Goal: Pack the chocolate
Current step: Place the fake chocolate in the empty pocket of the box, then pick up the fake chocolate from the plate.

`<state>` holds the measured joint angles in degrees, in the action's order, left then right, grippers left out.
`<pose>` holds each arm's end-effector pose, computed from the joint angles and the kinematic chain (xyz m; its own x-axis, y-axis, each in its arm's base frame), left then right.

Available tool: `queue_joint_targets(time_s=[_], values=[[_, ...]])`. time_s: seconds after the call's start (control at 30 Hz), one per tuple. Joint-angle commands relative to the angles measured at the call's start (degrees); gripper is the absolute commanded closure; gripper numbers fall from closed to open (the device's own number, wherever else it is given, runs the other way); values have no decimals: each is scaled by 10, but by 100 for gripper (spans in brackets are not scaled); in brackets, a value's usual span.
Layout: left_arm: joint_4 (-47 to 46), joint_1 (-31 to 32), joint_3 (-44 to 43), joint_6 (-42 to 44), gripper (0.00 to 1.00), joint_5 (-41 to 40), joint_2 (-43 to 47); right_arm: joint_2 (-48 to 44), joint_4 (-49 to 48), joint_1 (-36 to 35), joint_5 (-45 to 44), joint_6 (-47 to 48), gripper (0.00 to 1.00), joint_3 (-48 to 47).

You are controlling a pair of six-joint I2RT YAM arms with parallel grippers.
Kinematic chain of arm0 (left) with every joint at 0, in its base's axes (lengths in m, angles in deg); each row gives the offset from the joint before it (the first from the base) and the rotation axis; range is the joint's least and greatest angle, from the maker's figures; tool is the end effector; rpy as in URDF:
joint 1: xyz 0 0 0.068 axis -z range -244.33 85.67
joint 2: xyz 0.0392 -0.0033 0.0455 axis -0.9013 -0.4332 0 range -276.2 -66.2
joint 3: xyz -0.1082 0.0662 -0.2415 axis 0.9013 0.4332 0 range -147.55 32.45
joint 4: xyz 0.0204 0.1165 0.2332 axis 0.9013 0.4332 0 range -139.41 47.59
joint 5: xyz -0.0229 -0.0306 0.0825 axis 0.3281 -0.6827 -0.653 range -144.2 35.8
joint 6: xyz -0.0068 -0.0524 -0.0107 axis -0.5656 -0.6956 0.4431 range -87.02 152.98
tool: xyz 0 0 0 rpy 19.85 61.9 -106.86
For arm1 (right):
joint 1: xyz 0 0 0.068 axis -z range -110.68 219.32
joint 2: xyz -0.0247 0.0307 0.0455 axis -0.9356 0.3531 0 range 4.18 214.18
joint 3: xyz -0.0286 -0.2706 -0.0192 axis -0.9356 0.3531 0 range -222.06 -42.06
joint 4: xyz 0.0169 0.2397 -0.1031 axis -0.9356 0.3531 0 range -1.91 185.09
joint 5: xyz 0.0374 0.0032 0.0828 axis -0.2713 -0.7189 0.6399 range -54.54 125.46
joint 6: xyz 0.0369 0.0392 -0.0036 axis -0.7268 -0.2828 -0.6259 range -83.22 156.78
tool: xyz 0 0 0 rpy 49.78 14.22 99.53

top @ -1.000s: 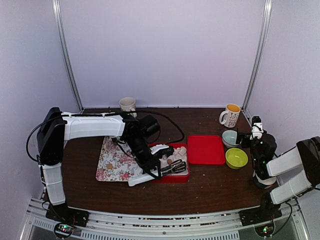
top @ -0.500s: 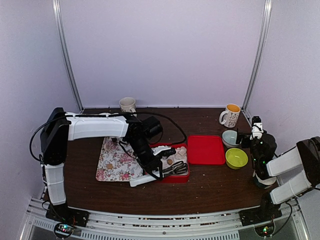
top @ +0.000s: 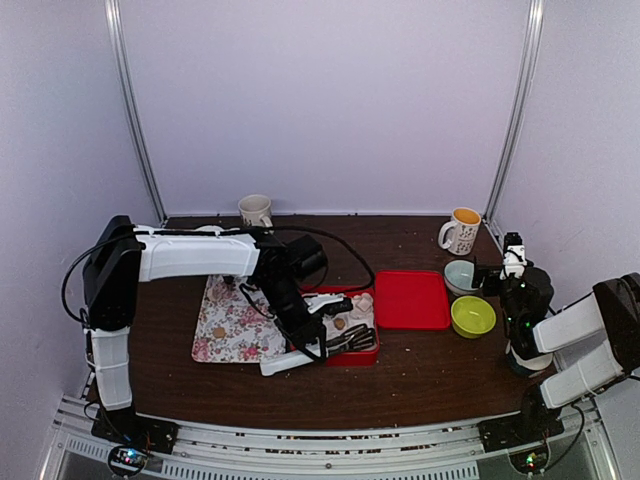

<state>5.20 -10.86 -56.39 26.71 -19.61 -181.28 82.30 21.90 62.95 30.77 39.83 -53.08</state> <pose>0.2187 -0.3290 0.1961 -0.6623 0.7430 -0.0968 0.6467 0.5016 -0.5745 0.2247 0.0223 0.1678 -0.0142 -0.0549 -0.9984 -0.0302 0.9981 -0.0545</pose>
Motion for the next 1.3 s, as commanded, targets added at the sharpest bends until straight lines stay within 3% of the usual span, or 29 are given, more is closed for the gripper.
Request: queue_joint_targets(time_s=[0.0,0.23,0.57,0.8,0.9,1.27], values=[[-2,4,-18,7,64,-5,2,-4,0,4,5,-3,0,-12],[-2,4,-20,6,61,-18,7,-4,0,4,5,-3,0,-11],[-3,4,-15,-10,63,-67,41,-4,0,4,5,-3,0,-12],[-46,-10,53,-59,63,-128,143,-4,0,4,5,-3,0,-12],[-54,-22,83,-94,65,-192,192,-4,1,4,5,-3,0,-11],[-37,-120,216,-227,65,-284,312,-4,1,4,5,-3,0,-12]])
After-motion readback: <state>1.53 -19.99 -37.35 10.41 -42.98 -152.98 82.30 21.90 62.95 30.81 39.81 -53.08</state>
